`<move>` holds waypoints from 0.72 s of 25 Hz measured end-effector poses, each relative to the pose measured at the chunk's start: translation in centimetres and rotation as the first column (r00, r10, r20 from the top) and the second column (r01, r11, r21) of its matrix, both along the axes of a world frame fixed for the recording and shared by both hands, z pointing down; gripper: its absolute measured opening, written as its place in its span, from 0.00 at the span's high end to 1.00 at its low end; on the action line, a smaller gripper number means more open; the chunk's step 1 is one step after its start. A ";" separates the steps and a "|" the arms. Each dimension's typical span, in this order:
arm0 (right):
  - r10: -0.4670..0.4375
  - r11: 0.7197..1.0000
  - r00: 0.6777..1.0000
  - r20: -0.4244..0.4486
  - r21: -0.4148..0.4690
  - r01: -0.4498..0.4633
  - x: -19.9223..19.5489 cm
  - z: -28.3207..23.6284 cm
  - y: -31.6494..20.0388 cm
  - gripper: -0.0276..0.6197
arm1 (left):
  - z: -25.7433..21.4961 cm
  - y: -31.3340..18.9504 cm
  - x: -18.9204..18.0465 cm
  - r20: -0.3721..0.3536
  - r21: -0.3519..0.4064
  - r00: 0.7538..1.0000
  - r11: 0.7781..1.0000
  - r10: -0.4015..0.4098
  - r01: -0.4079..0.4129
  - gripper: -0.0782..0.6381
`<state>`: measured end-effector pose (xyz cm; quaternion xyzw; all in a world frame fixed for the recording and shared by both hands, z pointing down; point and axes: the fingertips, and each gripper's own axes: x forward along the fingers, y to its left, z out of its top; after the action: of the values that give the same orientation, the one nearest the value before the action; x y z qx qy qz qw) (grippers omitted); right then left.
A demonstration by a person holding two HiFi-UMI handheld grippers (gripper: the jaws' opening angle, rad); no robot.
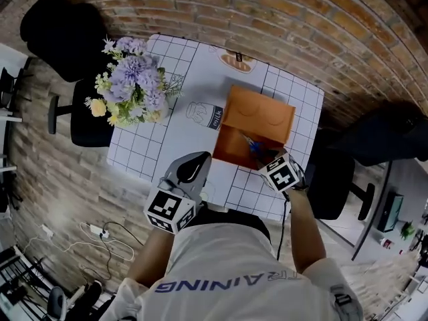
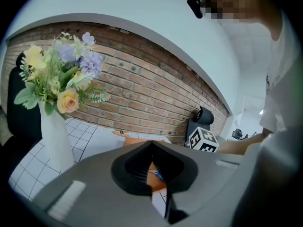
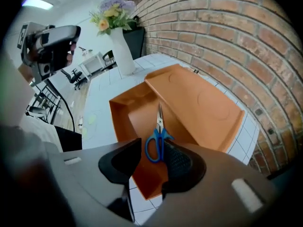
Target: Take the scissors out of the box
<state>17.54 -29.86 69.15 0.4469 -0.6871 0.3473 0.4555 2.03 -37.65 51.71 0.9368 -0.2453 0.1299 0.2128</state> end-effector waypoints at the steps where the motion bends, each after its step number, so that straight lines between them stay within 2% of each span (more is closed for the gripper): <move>1: -0.006 1.000 1.000 -0.006 -0.024 0.006 -0.1 0.8 -0.1 0.70 | 0.1 -0.2 -0.2 -0.001 -0.003 1.000 1.000 -0.005 0.005 0.89; 5: -0.030 0.996 0.997 -0.065 -0.092 0.024 0.4 3.6 -0.4 0.72 | 0.8 -0.6 -0.7 0.000 -0.015 1.000 1.000 -0.021 0.021 0.89; 7: -0.038 0.994 0.994 -0.102 -0.106 0.027 0.7 4.4 -0.6 0.78 | 1.1 -0.6 -1.1 0.006 -0.026 1.000 0.999 -0.028 0.028 0.89; 11: -0.086 0.984 0.985 -0.150 -0.167 0.061 0.7 5.2 -0.6 0.78 | 1.7 -0.7 -1.8 0.010 -0.041 0.999 0.998 -0.050 0.050 0.89; 18: -0.110 0.964 0.976 -0.188 -0.259 0.059 0.6 6.0 -0.2 0.73 | 1.9 -0.7 -2.6 0.006 -0.055 0.997 0.996 -0.075 0.075 0.89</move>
<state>18.19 -30.08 75.14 0.3883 -0.6064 0.3650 0.5901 -0.58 -38.30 53.56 0.9204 -0.2771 0.1304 0.2430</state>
